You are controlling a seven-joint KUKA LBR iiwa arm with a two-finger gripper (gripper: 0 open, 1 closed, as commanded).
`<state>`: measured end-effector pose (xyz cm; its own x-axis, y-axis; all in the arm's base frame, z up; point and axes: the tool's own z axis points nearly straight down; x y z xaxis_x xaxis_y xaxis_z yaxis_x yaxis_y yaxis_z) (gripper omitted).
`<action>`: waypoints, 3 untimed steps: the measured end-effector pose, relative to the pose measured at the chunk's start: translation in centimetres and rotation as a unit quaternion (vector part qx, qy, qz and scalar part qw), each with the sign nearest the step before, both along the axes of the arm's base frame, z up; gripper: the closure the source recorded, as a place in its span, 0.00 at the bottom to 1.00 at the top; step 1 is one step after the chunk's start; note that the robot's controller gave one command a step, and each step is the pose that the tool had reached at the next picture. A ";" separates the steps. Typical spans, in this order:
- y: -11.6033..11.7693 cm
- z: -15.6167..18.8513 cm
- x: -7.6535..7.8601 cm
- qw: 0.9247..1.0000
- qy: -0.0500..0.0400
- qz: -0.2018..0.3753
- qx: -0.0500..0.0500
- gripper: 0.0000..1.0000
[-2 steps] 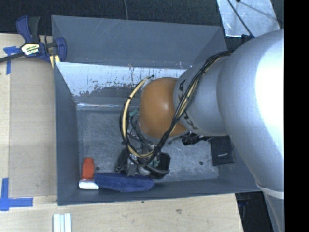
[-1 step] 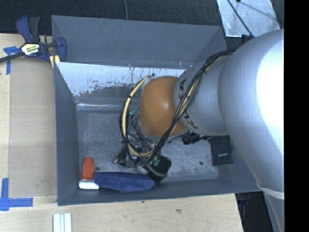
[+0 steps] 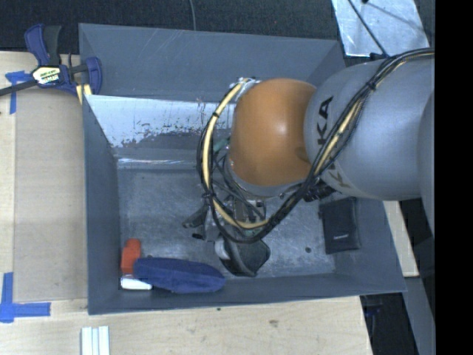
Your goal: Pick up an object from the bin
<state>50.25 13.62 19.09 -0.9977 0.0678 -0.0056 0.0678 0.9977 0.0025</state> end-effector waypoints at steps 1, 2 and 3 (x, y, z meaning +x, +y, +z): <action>-3.4 8.6 6.1 1.000 -0.003 -0.009 -0.001 1.00; -7.4 7.1 5.4 0.984 0.005 0.180 -0.002 1.00; -7.1 5.4 1.4 0.922 0.005 0.386 -0.001 1.00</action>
Offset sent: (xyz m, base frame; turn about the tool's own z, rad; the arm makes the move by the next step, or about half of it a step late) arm 0.0575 -0.0311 0.0835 0.0150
